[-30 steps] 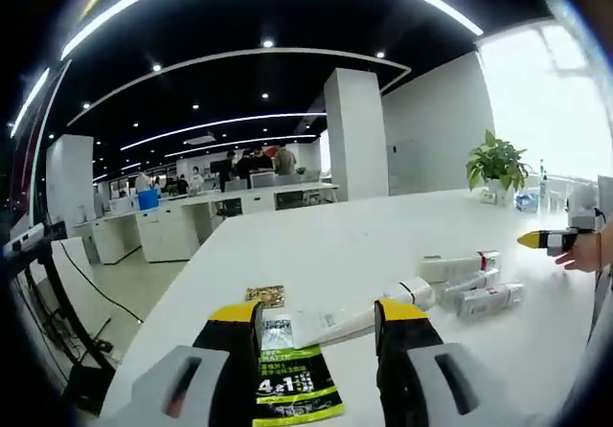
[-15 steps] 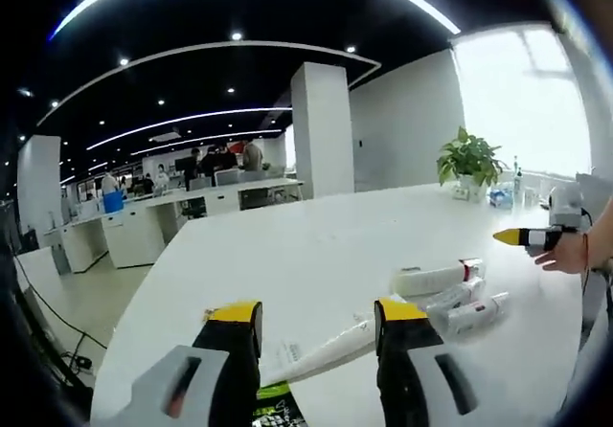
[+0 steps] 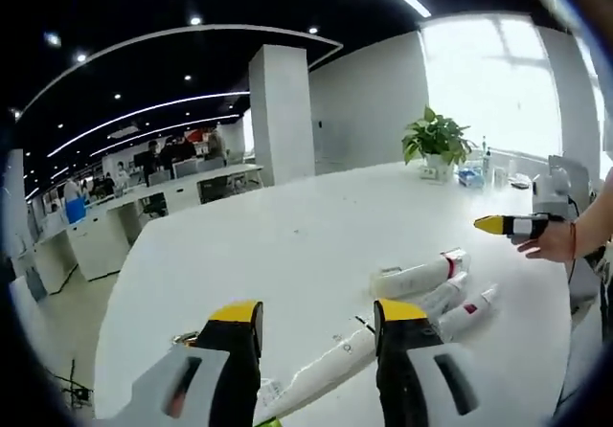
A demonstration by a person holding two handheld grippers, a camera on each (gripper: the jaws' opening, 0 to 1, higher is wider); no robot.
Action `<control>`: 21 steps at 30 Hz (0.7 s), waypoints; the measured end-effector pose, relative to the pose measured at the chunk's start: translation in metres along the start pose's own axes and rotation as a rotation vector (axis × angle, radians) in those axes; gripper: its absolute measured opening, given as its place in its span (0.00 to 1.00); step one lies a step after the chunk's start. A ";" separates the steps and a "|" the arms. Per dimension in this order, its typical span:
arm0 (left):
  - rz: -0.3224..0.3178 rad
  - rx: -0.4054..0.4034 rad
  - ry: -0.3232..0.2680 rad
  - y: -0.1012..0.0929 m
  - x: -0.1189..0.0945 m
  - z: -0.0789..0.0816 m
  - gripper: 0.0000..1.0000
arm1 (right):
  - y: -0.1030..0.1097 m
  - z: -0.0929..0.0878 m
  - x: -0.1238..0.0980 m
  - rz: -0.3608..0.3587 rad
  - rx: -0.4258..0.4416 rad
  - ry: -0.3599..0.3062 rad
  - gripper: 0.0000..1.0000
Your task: Arrange the skincare products in the storage area until every visible bottle or jar stands upright without overlapping.
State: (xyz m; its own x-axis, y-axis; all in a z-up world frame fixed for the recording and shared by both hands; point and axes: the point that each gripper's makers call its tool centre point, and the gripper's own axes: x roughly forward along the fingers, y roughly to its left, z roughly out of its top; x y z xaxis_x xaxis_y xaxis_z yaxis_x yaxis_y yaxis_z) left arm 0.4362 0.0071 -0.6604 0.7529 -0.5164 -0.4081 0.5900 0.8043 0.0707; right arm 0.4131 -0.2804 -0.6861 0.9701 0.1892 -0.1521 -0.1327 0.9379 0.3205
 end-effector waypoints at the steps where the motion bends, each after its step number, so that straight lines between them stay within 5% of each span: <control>1: -0.037 0.024 0.003 -0.006 0.005 0.005 0.48 | 0.007 0.000 0.001 0.023 -0.006 -0.003 0.46; 6: -0.096 0.066 -0.019 -0.014 0.019 0.026 0.48 | 0.016 0.009 0.007 0.074 -0.037 -0.020 0.47; 12: -0.231 0.175 0.076 -0.033 0.040 0.020 0.48 | 0.028 0.006 0.014 0.187 -0.119 0.062 0.45; 15: -0.274 0.091 0.084 -0.041 0.051 0.028 0.48 | 0.031 -0.006 0.018 0.236 -0.089 0.161 0.36; 17: -0.309 0.070 0.077 -0.047 0.057 0.034 0.48 | 0.033 -0.006 0.021 0.264 -0.141 0.163 0.35; 21: -0.391 0.200 0.157 -0.059 0.066 0.023 0.48 | 0.035 -0.003 0.026 0.295 -0.174 0.139 0.40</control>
State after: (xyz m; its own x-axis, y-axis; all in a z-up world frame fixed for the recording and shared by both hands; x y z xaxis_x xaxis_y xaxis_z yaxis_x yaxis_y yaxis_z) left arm 0.4579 -0.0816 -0.6703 0.4183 -0.7064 -0.5709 0.8771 0.4774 0.0520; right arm 0.4330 -0.2418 -0.6817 0.8495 0.4857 -0.2060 -0.4471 0.8701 0.2076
